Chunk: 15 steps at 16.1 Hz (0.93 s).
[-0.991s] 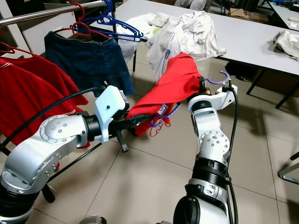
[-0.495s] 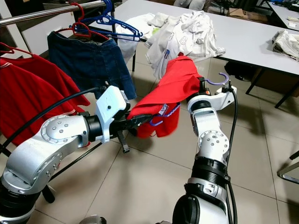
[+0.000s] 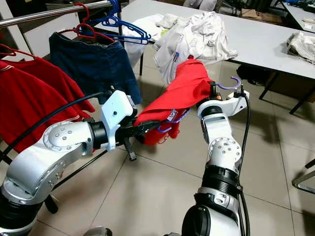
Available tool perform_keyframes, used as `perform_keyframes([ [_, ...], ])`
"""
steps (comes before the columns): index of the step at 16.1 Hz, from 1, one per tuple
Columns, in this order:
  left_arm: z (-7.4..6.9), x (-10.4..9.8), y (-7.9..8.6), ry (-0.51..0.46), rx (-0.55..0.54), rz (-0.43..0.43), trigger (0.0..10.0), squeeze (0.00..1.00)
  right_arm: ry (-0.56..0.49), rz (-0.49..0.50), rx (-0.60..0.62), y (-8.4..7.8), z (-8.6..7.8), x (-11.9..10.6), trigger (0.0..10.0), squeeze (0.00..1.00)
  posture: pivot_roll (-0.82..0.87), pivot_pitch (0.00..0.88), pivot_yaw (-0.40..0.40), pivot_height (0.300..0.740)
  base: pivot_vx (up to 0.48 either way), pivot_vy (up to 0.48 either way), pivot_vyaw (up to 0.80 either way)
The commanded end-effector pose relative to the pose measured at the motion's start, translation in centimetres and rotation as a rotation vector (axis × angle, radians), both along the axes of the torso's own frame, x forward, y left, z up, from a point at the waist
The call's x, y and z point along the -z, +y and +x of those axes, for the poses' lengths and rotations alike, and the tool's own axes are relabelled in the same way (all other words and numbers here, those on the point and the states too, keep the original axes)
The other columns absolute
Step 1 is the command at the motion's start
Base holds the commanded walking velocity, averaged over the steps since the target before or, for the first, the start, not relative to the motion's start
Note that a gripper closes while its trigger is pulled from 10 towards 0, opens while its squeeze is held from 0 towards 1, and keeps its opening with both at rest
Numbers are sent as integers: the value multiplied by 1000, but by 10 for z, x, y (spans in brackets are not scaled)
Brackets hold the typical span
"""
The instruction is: Hang hanger
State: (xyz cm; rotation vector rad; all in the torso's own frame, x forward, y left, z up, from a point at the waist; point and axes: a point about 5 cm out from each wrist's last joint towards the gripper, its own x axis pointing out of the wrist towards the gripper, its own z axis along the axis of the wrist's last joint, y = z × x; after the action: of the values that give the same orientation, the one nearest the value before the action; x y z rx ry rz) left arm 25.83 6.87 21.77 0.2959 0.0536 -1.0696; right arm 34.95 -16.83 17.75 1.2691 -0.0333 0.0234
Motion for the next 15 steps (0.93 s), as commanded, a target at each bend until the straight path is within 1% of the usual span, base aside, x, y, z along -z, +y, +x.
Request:
perform_keyframes([
  [1,-2,1,-3,57,24,-26,10000,0,-39,37,39,-4,2,-11,10000,0,49,41,-64,740,0,0,0],
  [3,-6,4,-5,137,60,-60,10000,0,-36,31,45,-3,2,-11,10000,0,49,42,-63,740,0,0,0],
  [4,-7,4,-5,152,69,-71,10000,0,-35,23,47,-3,2,-11,10000,0,49,42,-63,740,0,0,0],
  [8,-2,8,-5,150,30,-56,10000,0,-36,22,32,1,2,-12,10000,0,49,42,-64,740,0,0,0],
  [9,-2,10,-4,169,22,-49,10000,0,-34,40,38,1,2,-12,10000,0,49,42,-66,740,0,0,0],
  [10,-6,12,-5,203,51,-38,10000,0,-30,121,68,-3,3,-12,10000,0,51,44,-68,740,0,0,0],
  [11,-7,12,-5,209,57,-35,10000,0,-27,152,82,-5,4,-12,10000,0,51,44,-68,740,0,0,0],
  [12,-14,14,-7,231,110,-26,10000,0,-24,205,107,-8,4,-12,10000,0,51,45,-70,740,0,0,0],
  [13,-19,16,-9,241,138,-18,10000,0,-22,254,126,-10,5,-11,10000,0,51,44,-72,740,0,0,0],
  [14,-20,16,-12,249,137,-40,10000,0,-15,275,140,-12,8,-9,10000,0,52,43,-74,740,0,0,0],
  [15,-20,10,-15,254,147,-85,10000,0,-17,219,124,-9,9,-9,10000,0,52,43,-74,740,0,0,0],
])
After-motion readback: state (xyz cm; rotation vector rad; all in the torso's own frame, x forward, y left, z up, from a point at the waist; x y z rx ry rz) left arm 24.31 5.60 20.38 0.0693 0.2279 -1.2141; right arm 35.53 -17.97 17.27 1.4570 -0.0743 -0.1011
